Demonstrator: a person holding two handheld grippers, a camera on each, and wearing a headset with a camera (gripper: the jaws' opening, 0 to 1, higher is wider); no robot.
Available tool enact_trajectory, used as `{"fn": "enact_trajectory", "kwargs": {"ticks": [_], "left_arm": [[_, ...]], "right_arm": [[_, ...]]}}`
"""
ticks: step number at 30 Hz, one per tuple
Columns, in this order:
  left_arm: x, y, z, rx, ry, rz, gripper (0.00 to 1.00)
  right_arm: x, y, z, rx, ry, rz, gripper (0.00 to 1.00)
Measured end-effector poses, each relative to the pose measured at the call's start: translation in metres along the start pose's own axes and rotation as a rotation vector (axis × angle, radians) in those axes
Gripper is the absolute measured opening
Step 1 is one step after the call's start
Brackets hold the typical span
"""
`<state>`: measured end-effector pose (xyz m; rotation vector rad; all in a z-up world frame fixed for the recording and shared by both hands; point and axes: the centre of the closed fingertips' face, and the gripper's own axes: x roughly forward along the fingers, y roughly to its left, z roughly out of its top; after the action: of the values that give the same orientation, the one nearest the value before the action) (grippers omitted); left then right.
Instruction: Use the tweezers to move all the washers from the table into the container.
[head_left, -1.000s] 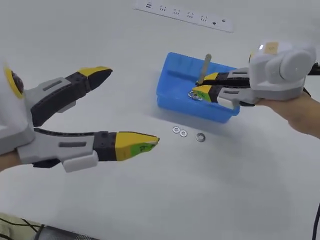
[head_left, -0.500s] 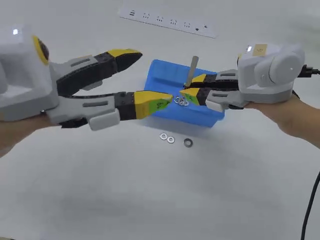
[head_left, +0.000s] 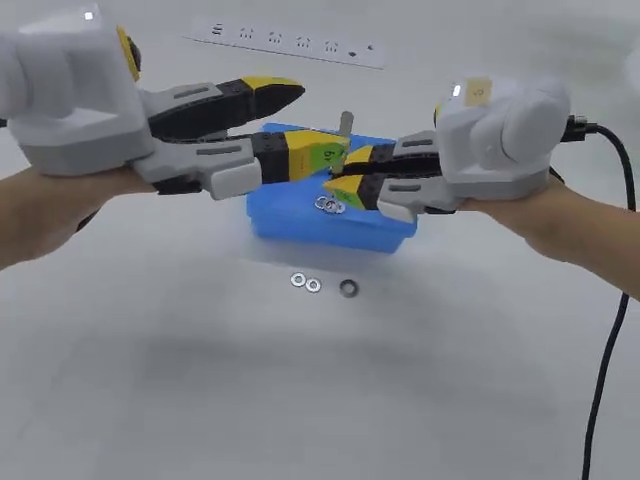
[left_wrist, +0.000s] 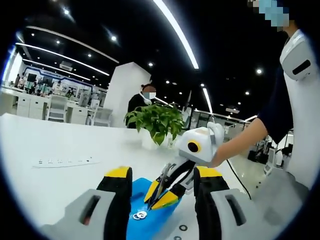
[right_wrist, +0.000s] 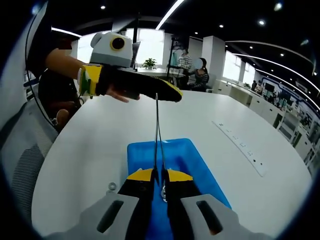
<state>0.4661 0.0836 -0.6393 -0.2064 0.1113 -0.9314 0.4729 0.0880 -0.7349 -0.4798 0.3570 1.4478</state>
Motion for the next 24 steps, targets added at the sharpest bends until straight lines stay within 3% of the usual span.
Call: {"fn": "enact_trajectory", "kwargs": {"ticks": [3, 4, 5, 8, 11, 17, 21, 24], "left_arm": [[0.007, -0.003, -0.006, 0.001, 0.050, -0.028, 0.45], [0.008, -0.004, -0.007, -0.026, 0.060, -0.034, 0.45], [0.010, -0.005, -0.008, -0.090, 0.071, -0.038, 0.45], [0.011, -0.003, -0.009, -0.032, 0.085, -0.042, 0.40], [0.012, -0.007, -0.010, -0.033, 0.102, -0.066, 0.30], [0.015, -0.011, -0.010, -0.003, 0.128, -0.098, 0.22], [0.014, -0.006, -0.012, 0.040, 0.162, -0.107, 0.14], [0.014, -0.009, -0.009, 0.040, 0.148, -0.119, 0.11]], "right_arm": [[0.000, 0.001, 0.001, -0.007, -0.002, 0.003, 0.09], [0.000, 0.001, 0.002, -0.013, -0.009, 0.004, 0.09], [-0.001, 0.001, 0.003, -0.014, -0.012, 0.006, 0.09], [-0.001, 0.002, 0.005, -0.014, -0.019, 0.007, 0.09], [-0.002, 0.002, 0.007, -0.014, -0.023, 0.011, 0.09], [-0.004, 0.004, 0.007, -0.020, -0.018, 0.020, 0.09], [-0.004, 0.005, 0.009, -0.021, -0.021, 0.026, 0.09], [-0.004, 0.005, 0.010, -0.021, -0.023, 0.026, 0.09]]}}
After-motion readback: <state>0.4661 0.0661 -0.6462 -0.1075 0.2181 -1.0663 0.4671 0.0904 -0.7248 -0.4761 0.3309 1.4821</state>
